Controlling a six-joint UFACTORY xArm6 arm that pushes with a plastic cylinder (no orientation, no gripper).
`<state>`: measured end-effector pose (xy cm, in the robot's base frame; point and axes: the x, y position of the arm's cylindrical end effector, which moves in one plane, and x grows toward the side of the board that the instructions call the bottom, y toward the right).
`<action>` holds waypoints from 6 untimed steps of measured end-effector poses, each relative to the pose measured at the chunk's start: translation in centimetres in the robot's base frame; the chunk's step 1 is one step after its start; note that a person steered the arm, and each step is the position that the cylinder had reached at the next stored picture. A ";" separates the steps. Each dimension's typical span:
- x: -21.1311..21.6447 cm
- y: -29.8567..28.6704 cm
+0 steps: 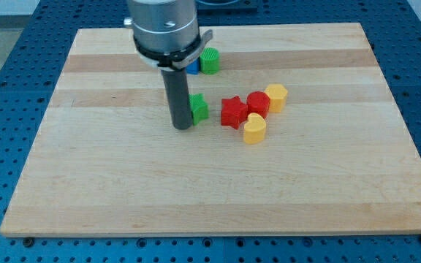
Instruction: Point your arm at the green star
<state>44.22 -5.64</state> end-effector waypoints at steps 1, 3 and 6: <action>-1.5 2.0; -4.2 5.6; -2.5 5.5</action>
